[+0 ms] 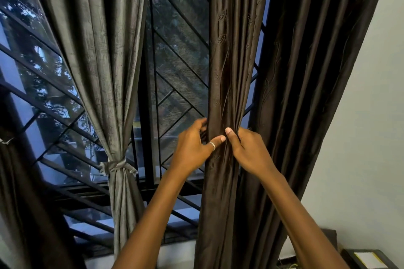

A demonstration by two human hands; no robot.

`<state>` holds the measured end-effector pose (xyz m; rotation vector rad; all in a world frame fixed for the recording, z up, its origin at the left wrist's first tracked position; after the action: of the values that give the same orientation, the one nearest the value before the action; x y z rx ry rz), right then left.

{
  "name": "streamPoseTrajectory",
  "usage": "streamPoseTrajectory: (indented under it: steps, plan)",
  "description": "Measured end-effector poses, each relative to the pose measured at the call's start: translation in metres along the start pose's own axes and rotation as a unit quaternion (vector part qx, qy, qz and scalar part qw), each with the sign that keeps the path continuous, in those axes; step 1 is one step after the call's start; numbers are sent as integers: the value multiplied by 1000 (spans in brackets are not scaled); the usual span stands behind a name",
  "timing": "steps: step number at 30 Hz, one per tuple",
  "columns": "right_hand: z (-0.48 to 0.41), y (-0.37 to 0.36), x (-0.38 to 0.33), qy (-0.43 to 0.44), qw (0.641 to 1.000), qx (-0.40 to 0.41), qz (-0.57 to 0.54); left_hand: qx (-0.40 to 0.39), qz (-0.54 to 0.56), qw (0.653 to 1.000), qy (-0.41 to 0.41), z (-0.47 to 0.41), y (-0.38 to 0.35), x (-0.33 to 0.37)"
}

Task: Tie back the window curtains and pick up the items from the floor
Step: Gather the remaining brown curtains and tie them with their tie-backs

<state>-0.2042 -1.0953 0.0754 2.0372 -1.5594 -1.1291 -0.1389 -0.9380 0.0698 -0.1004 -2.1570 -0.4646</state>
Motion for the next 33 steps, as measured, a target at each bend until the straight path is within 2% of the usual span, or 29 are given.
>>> streamPoseTrajectory:
  steps: [10, 16, 18, 22, 25, 28, 33]
  plan:
    - [7, -13, -5, 13, 999, 13, 31, 70, -106, 992, -6, 9, -7, 3]
    - [1, -4, -6, -56, 993, -81, -65, 128, -137, 982, -5, 11, -8, -4]
    - [2, 2, -7, -112, 976, -100, -156, 150, -132, 980, -6, 11, -7, -11]
    - [9, 2, -18, -241, 895, -86, -367, 163, -155, 974, -10, 12, -10, -8]
    - [15, -5, -31, -259, 843, -54, -468, 167, -171, 971, 2, 12, -12, -7]
    - [19, -13, -36, -240, 828, -54, -504, 154, -172, 973, 18, 11, -11, -13]
    - [18, -22, -33, -228, 829, -50, -508, 98, -132, 986, -14, 10, -7, -18]
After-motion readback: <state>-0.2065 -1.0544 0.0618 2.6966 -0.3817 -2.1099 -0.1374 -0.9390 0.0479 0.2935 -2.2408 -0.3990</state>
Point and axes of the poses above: each hand's wrist, its own z-axis away from the middle knuckle, its own y-axis out of the back of the hand, x = y × z, the point moved 3 cm from there along -z, towards the middle knuckle, and after that the axes turned 9 degrees about z, right-handed, at the moved point
